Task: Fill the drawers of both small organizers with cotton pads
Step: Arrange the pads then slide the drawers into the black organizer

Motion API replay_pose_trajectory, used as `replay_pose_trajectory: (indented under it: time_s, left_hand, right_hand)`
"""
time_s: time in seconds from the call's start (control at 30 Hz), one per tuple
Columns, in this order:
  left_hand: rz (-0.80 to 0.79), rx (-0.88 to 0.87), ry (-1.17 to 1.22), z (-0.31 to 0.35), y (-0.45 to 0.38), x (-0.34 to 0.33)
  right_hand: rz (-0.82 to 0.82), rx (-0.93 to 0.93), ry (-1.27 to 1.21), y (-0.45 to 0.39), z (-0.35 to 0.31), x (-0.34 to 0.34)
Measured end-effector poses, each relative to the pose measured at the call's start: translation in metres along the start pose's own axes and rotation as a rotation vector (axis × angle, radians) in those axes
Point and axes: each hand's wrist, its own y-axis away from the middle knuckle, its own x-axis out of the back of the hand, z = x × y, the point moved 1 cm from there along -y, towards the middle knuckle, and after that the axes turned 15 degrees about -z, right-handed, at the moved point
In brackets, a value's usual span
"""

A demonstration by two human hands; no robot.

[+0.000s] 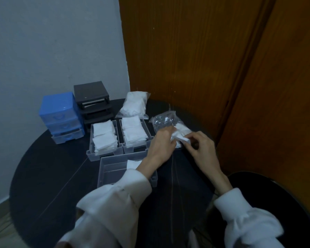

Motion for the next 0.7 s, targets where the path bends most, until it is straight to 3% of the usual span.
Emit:
replay_pose_trajectory:
  time_s: [0.33, 0.5, 0.7]
  left_hand:
    - [-0.029, 0.062, -0.028, 0.002, -0.001, 0.000]
    - [-0.030, -0.008, 0.028, 0.010, 0.013, 0.014]
    - [0.118, 0.031, 0.033, -0.025, 0.072, 0.056]
  right_hand:
    - [0.114, -0.004, -0.206, 0.011, -0.006, 0.025]
    - [0.134, 0.029, -0.312, 0.008, -0.017, 0.030]
    - [0.050, 0.063, -0.374, -0.005, -0.040, 0.008]
